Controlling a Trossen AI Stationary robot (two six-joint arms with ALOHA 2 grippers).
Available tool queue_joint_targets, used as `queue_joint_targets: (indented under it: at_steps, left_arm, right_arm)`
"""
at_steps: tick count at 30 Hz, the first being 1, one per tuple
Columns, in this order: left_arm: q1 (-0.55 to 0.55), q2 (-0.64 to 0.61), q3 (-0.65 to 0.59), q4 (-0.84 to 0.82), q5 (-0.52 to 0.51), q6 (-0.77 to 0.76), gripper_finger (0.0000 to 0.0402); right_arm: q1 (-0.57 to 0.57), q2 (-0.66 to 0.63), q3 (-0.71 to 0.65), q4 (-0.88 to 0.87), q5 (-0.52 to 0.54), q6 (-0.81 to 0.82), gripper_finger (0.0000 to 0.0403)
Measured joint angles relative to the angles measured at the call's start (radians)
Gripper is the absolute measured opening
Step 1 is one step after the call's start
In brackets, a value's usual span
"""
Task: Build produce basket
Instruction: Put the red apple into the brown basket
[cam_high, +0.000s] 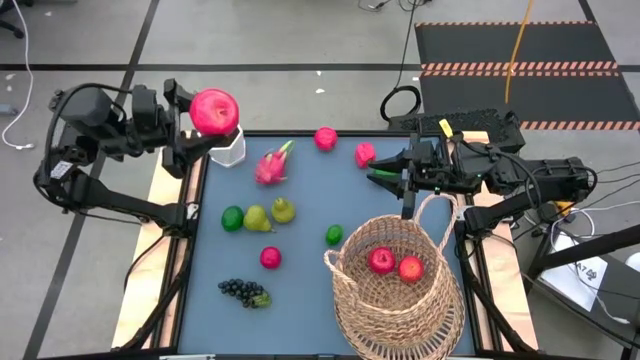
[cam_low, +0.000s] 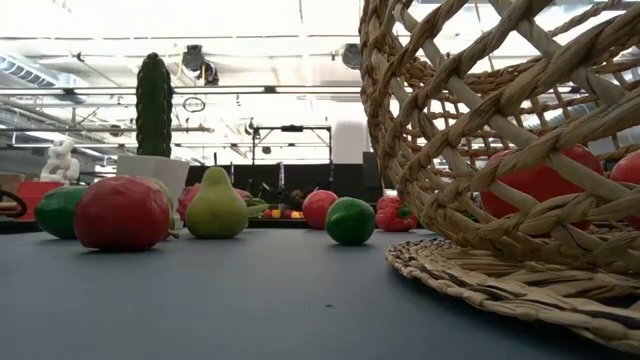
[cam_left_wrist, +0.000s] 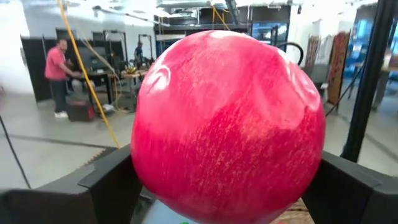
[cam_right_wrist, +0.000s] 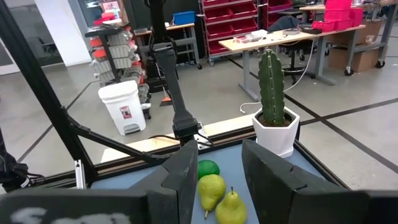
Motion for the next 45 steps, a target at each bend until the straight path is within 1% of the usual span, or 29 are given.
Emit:
queue_joint_targets:
  at_steps: [13,17,20,33,38,45]
  left_arm:
    - [0.000,0.000,0.000,0.000,0.000,0.361,0.0363]
    - [0.000,0.000,0.000,0.000,0.000,0.437,0.0363]
    - [0.000,0.000,0.000,0.000,0.001,0.464,0.0363]
    - [0.000,0.000,0.000,0.000,0.002,0.437,0.0363]
    - [0.000,0.000,0.000,0.000,0.003,0.300,0.0363]
    - [0.000,0.000,0.000,0.000,0.003,0.002,0.0363]
  right_arm:
    - [0.000,0.000,0.000,0.000,0.000,-0.002,0.0118]
    - [0.000,0.000,0.000,0.000,0.001,-0.021,0.0118]
    - [0.000,0.000,0.000,0.000,0.001,-0.024,0.0118]
    - [0.000,0.000,0.000,0.000,0.002,-0.027,0.0118]
    - [0.000,0.000,0.000,0.000,0.002,-0.027,0.0118]
    - [0.000,0.000,0.000,0.000,0.002,-0.027,0.0118]
